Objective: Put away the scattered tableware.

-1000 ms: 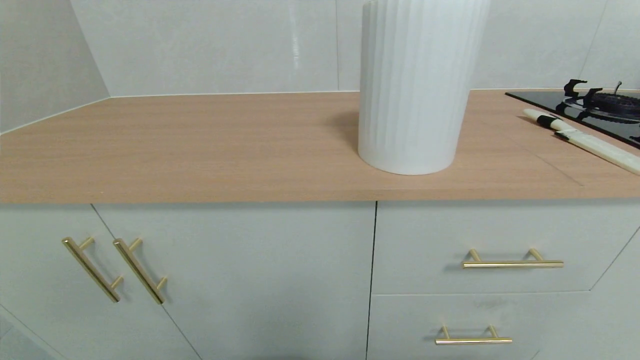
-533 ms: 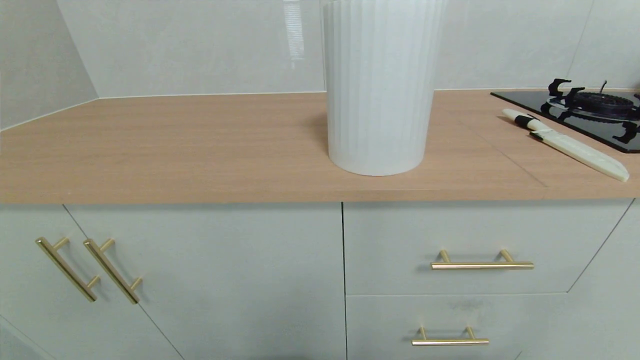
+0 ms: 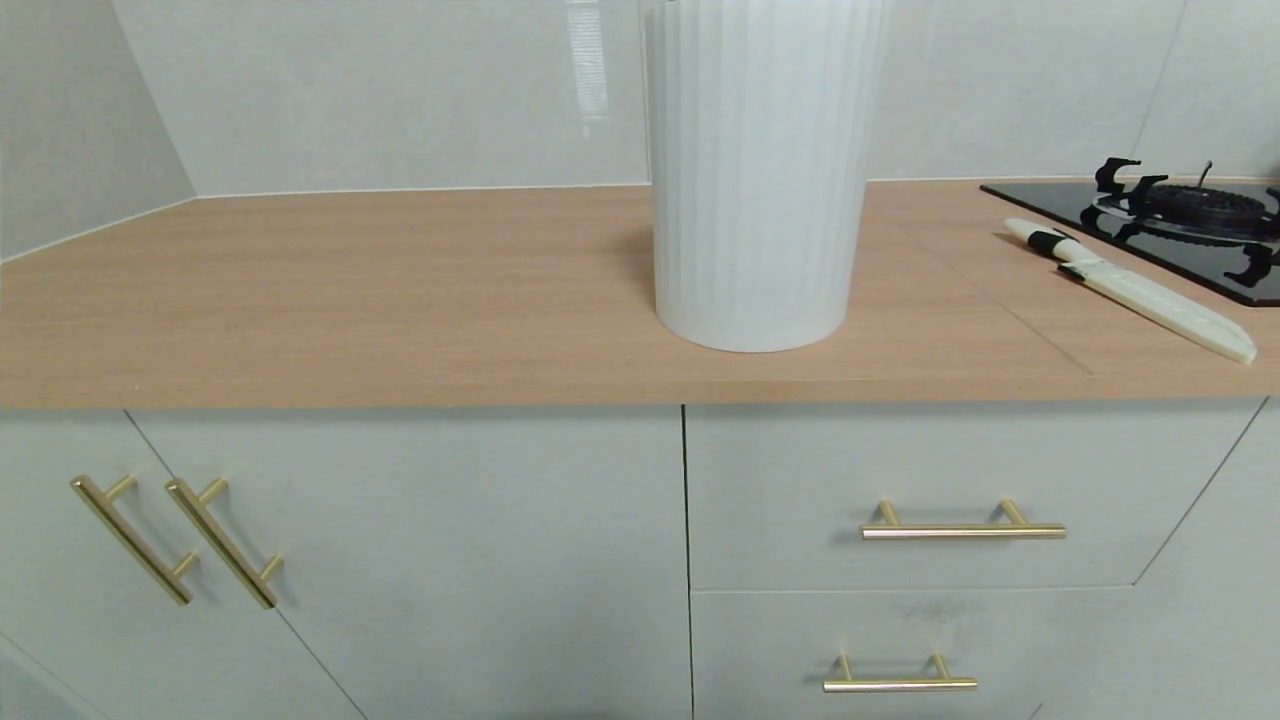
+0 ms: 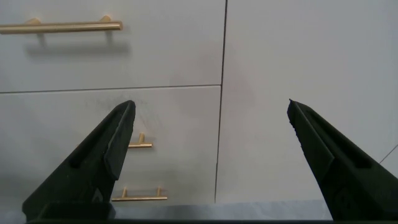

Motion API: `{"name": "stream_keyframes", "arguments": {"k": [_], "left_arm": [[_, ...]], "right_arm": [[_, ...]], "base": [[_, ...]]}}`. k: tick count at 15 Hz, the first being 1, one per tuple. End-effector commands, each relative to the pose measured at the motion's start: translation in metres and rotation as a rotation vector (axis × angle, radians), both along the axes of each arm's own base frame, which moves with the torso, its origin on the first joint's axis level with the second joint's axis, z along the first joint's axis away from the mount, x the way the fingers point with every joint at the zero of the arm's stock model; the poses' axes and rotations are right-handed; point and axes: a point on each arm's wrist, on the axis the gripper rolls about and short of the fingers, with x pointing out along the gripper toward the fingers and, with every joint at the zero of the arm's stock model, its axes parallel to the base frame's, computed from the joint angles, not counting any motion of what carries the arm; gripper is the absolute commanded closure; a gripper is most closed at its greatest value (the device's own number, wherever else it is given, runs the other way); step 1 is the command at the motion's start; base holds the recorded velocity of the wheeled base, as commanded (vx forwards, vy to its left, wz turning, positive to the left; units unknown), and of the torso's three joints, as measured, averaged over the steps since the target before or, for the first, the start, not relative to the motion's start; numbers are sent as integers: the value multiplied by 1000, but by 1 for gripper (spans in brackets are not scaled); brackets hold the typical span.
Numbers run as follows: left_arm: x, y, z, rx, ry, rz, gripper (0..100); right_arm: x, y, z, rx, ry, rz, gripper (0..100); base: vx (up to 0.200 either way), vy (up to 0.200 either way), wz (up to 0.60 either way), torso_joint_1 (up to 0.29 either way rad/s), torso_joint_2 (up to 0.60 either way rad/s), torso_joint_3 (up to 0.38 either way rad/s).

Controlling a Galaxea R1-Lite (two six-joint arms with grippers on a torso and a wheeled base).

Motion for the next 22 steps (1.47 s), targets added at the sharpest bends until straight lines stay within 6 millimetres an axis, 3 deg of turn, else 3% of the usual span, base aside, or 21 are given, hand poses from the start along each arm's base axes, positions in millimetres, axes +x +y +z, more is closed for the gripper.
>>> {"name": "stream_keyframes", "arguments": {"k": [1,6,9,22], "left_arm": [[0,0,0,0,0,-1,0],[0,0,0,0,0,-1,0],[0,0,0,0,0,-1,0],[0,0,0,0,0,-1,0]], "right_arm": [[0,0,0,0,1,0,0],[0,0,0,0,1,0,0],[0,0,0,0,1,0,0],[0,0,0,0,1,0,0]], "base": [[0,0,0,0,0,0],[0,0,0,0,-18,-18],[0,0,0,23,-186,-295],[0,0,0,127,-479,-328]]}}
